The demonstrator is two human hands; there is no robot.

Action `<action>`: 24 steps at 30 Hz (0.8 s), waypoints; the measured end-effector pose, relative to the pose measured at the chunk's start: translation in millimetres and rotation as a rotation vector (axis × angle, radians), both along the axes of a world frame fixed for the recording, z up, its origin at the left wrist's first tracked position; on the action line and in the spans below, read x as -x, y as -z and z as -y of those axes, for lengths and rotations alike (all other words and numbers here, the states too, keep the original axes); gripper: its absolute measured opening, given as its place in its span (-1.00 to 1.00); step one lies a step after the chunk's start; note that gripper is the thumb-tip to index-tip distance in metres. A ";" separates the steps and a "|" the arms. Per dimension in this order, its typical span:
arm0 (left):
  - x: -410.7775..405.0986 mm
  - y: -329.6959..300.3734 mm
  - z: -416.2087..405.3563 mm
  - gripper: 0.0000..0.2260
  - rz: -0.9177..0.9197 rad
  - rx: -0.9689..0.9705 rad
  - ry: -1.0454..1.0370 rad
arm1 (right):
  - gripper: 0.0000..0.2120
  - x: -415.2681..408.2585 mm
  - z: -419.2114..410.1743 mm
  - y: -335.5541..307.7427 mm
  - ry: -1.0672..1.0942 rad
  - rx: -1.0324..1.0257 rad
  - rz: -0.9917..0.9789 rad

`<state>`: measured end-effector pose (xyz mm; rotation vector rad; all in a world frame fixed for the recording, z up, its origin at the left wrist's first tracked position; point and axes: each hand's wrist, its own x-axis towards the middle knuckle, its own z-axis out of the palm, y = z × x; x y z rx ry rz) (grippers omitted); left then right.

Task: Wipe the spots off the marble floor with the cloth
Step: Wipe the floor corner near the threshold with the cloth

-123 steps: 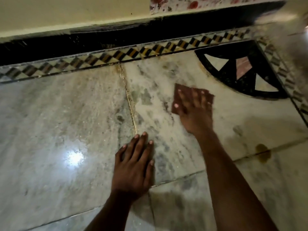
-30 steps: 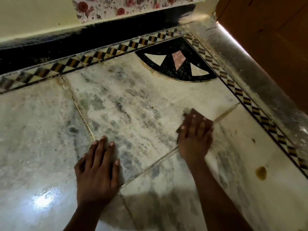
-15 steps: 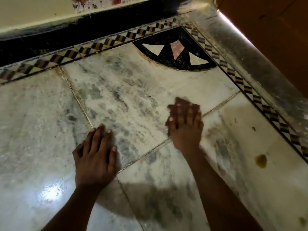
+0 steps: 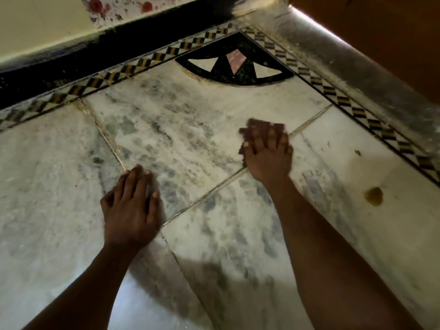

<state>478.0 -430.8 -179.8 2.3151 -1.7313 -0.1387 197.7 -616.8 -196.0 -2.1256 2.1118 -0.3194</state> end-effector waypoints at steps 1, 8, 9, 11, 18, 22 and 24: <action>0.0 1.2 0.0 -0.45 0.009 0.007 0.010 | -0.46 3.6 -17.5 2.1 -0.104 0.076 -0.047; 51.1 -3.0 22.4 -0.44 -0.074 0.145 0.248 | -0.41 116.4 -62.6 -0.3 0.035 0.043 -0.054; 66.3 -3.9 38.9 -0.43 -0.091 0.150 0.284 | -0.41 112.2 -38.5 1.6 0.145 0.009 -0.026; 96.3 0.5 77.4 -0.43 -0.109 0.142 0.328 | -0.43 85.4 -8.8 2.9 0.209 -0.021 -0.025; 141.2 14.8 113.4 -0.46 -0.050 0.074 0.248 | -0.43 110.7 -87.0 -2.2 -0.201 0.015 -0.145; 141.5 15.1 118.1 -0.44 -0.048 0.053 0.233 | -0.41 104.2 17.8 -12.2 0.289 -0.150 0.022; 141.9 16.2 114.1 -0.43 -0.024 0.037 0.230 | -0.40 73.4 86.0 -20.9 0.301 -0.277 0.131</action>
